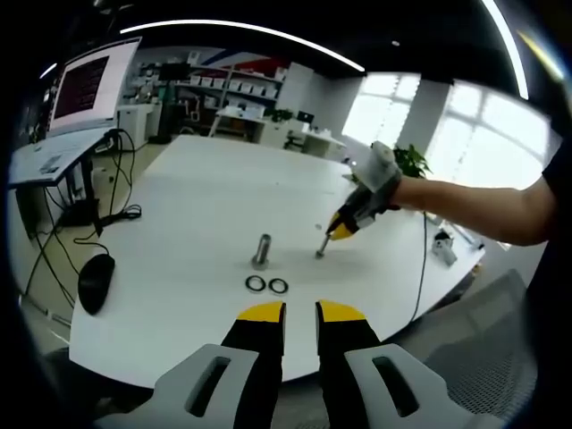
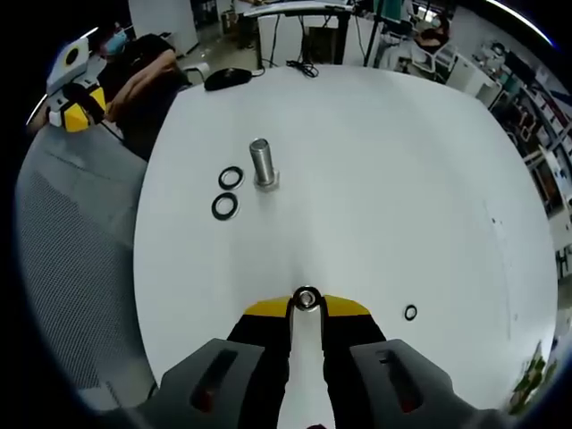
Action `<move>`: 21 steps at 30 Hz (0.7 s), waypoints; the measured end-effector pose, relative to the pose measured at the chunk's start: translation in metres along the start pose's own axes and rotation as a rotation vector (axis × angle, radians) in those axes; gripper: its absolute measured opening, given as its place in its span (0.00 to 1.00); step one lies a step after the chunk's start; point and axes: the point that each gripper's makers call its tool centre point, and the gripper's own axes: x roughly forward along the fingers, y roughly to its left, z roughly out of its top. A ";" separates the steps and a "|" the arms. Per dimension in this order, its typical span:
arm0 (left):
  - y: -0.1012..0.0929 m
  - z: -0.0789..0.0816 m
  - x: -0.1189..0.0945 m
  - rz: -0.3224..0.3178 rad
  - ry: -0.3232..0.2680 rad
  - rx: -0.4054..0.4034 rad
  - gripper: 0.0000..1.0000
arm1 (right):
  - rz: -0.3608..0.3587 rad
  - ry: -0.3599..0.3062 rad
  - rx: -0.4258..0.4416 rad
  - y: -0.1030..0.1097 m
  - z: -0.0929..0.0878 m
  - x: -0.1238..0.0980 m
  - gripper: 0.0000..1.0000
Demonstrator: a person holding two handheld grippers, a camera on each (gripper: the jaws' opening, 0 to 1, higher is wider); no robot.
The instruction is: Place the washer onto the threaded stud by aligning its center hole with the stud, sliding it down to the base, and recovering from edge contact or off-axis alignment until the washer reaches the visible bottom stop.
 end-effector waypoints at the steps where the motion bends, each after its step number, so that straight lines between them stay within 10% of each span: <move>1: 0.000 0.000 0.000 0.000 0.002 0.000 0.11 | 0.002 0.002 0.000 0.000 0.000 0.001 0.14; 21: 0.001 -0.003 0.001 0.006 0.022 -0.004 0.11 | 0.038 0.031 0.004 0.004 -0.011 0.022 0.14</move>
